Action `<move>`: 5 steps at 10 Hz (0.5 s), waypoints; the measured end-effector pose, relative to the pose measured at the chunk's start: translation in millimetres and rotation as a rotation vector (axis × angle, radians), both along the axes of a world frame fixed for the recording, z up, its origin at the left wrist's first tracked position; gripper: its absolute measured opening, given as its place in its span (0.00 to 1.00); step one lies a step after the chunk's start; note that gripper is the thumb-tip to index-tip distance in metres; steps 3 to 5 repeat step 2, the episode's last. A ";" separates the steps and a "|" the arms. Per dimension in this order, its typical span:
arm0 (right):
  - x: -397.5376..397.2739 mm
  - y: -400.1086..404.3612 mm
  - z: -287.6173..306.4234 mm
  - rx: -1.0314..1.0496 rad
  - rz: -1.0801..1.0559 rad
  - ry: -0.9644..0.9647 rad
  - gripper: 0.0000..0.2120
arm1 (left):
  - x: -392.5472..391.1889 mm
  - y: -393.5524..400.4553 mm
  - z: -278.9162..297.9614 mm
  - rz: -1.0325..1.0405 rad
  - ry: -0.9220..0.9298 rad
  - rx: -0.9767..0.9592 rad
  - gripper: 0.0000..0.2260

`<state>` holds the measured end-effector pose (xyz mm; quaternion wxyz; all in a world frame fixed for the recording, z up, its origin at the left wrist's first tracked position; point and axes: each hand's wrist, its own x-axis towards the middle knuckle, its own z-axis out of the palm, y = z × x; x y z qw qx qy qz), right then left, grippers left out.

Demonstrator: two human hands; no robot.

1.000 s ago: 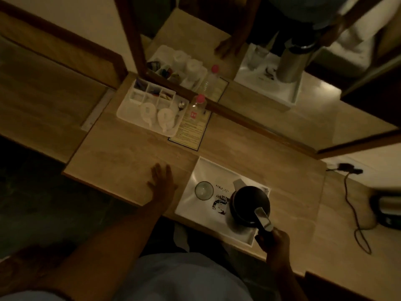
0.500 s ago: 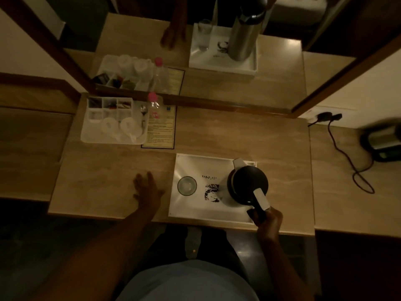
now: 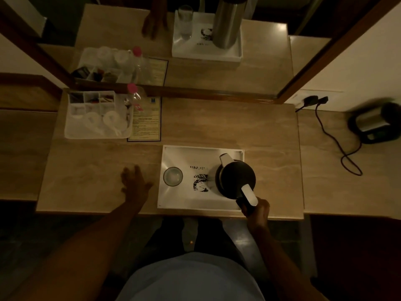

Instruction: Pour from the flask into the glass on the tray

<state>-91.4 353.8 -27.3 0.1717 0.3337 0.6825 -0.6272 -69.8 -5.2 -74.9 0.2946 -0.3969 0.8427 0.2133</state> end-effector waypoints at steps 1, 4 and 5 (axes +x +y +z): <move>-7.3 13.2 5.6 0.018 0.231 0.199 0.22 | 1.4 1.0 2.1 0.011 0.004 0.004 0.41; -35.8 24.2 22.2 0.071 0.359 0.497 0.20 | 3.9 -1.0 4.9 -0.036 0.003 -0.010 0.40; -35.8 24.2 22.2 0.071 0.359 0.497 0.20 | 3.9 -1.0 4.9 -0.036 0.003 -0.010 0.40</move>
